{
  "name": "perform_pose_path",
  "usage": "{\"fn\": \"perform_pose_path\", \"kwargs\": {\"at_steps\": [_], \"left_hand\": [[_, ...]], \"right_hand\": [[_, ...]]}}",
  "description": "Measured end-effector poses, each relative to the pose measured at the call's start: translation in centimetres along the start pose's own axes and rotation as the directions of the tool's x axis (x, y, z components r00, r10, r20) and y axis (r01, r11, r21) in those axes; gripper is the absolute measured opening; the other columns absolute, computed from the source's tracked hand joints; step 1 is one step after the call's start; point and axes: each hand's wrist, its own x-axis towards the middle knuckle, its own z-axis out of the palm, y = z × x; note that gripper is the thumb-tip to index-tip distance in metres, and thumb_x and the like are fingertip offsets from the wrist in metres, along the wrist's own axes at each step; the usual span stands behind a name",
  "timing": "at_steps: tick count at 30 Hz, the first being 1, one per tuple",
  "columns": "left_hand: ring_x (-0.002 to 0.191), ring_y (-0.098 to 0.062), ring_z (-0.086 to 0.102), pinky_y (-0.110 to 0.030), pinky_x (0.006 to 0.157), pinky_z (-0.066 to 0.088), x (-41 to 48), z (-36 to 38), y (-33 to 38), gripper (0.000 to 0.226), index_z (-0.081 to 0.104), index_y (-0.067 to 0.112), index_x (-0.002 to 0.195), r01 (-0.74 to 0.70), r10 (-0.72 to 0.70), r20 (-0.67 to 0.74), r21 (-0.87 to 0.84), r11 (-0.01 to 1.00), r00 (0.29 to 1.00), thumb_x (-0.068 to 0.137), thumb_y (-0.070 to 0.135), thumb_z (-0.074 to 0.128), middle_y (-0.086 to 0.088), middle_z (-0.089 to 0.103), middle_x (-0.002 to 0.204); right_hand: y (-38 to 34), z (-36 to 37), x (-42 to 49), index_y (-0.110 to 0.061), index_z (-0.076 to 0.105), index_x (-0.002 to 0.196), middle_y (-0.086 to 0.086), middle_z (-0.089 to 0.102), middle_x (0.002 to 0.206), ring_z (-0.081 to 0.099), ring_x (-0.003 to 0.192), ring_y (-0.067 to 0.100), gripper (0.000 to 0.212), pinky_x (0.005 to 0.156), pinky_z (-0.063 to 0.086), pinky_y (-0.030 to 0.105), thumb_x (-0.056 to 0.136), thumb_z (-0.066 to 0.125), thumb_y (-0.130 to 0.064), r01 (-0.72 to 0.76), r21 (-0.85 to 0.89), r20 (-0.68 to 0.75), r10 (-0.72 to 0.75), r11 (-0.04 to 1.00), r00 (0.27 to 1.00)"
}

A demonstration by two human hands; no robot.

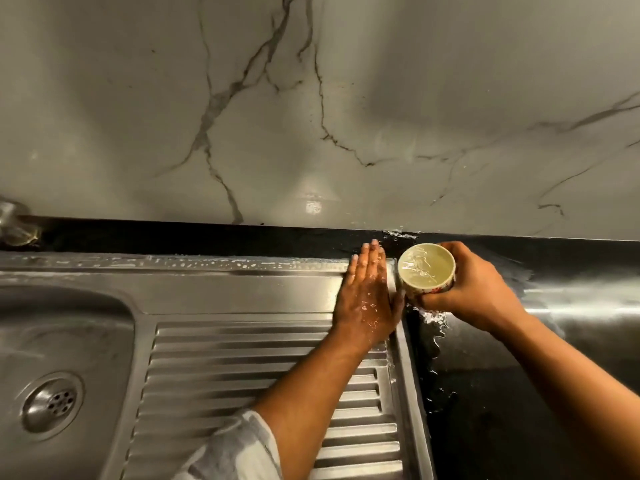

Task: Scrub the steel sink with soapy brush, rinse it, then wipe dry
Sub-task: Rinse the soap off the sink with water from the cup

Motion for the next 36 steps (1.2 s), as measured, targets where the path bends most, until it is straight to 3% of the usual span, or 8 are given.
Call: {"fn": "perform_pose_path", "kwargs": {"at_steps": [7, 11, 13, 15, 22, 28, 32, 36], "left_hand": [[0.159, -0.033, -0.027, -0.052, 0.132, -0.003, -4.0, -2.3, -3.3, 0.091, -0.017, 0.002, 0.164, 0.327, -0.326, -0.021, 0.071, 0.942, 0.945, 0.104, 0.067, 0.004, -0.018, -0.030, 0.170], [0.162, -0.026, -0.021, -0.048, 0.133, -0.003, -4.3, -1.7, -2.1, 0.083, -0.014, 0.010, 0.167, 0.073, -0.076, -0.041, -0.070, 0.995, 0.996, 0.110, 0.057, 0.024, -0.010, -0.022, 0.175], [0.162, -0.024, -0.020, -0.050, 0.133, 0.003, -3.7, -1.1, -1.4, 0.081, -0.015, 0.011, 0.167, -0.110, 0.110, 0.005, -0.031, 0.993, 0.994, 0.110, 0.050, 0.028, -0.009, -0.020, 0.176], [0.162, -0.025, -0.018, -0.050, 0.132, 0.007, -3.5, -0.9, -1.3, 0.080, -0.012, 0.009, 0.167, -0.139, 0.138, 0.041, 0.036, 0.990, 0.990, 0.110, 0.051, 0.023, -0.010, -0.018, 0.176], [0.162, -0.026, -0.021, -0.048, 0.133, 0.003, -6.7, -2.6, -4.2, 0.089, -0.015, 0.009, 0.167, 0.153, -0.152, -0.017, 0.062, 0.986, 0.988, 0.107, 0.063, 0.023, -0.011, -0.024, 0.174], [0.161, -0.035, -0.020, -0.053, 0.132, 0.005, -9.1, -5.1, -9.6, 0.100, -0.017, 0.000, 0.164, 0.468, -0.464, -0.060, 0.108, 0.877, 0.884, 0.103, 0.073, 0.015, -0.020, -0.026, 0.172], [0.162, -0.025, -0.019, -0.047, 0.133, -0.003, -8.3, -4.2, -5.0, 0.095, -0.019, 0.014, 0.166, 0.125, -0.125, 0.000, -0.058, 0.990, 0.992, 0.106, 0.067, 0.033, -0.008, -0.024, 0.175], [0.159, -0.024, -0.029, -0.050, 0.132, 0.000, -8.3, -2.9, -4.0, 0.090, -0.022, 0.013, 0.165, -0.050, 0.037, 0.132, 0.095, 0.994, 0.991, 0.108, 0.066, 0.022, -0.009, -0.030, 0.172]], "right_hand": [[-1.8, 1.1, -0.3, -0.025, 0.054, 0.134, -0.010, 0.068, 0.113, 0.065, 0.098, 0.014, 0.092, 0.078, 0.049, 0.028, 0.054, 0.098, -0.037, 0.005, 0.047, 0.003, -0.005, 0.999, 1.000], [-2.0, 0.9, -0.4, -0.025, 0.055, 0.134, -0.009, 0.069, 0.113, 0.066, 0.100, 0.015, 0.092, 0.079, 0.049, 0.030, 0.054, 0.098, -0.036, -0.011, 0.060, -0.016, 0.012, 0.998, 1.000], [-1.8, 0.7, -0.3, -0.024, 0.055, 0.134, -0.008, 0.069, 0.114, 0.065, 0.100, 0.016, 0.091, 0.077, 0.047, 0.029, 0.054, 0.097, -0.033, -0.017, 0.047, -0.013, 0.018, 0.999, 1.000], [-1.7, 0.5, -0.4, -0.023, 0.055, 0.134, -0.006, 0.069, 0.114, 0.065, 0.099, 0.017, 0.089, 0.074, 0.046, 0.029, 0.055, 0.097, -0.030, -0.017, 0.032, -0.009, 0.017, 0.999, 1.000], [-2.9, 1.5, -1.1, -0.026, 0.054, 0.132, -0.011, 0.067, 0.111, 0.063, 0.095, 0.013, 0.089, 0.076, 0.047, 0.029, 0.055, 0.098, -0.037, 0.015, -0.009, 0.020, -0.015, 1.000, 1.000], [-4.7, 2.8, -1.6, -0.026, 0.053, 0.132, -0.009, 0.064, 0.114, 0.061, 0.098, 0.016, 0.092, 0.079, 0.050, 0.032, 0.053, 0.098, -0.040, 0.047, -0.027, 0.056, -0.046, 0.999, 0.997], [-5.5, 3.1, -1.4, -0.024, 0.053, 0.133, -0.004, 0.068, 0.117, 0.063, 0.100, 0.019, 0.093, 0.081, 0.051, 0.035, 0.053, 0.098, -0.038, 0.043, -0.059, 0.069, -0.039, 0.997, 0.997], [-6.6, 3.7, -1.2, -0.024, 0.052, 0.133, -0.001, 0.069, 0.119, 0.062, 0.097, 0.019, 0.094, 0.079, 0.052, 0.035, 0.052, 0.097, -0.042, 0.050, -0.136, 0.084, -0.038, 0.989, 0.996]]}}
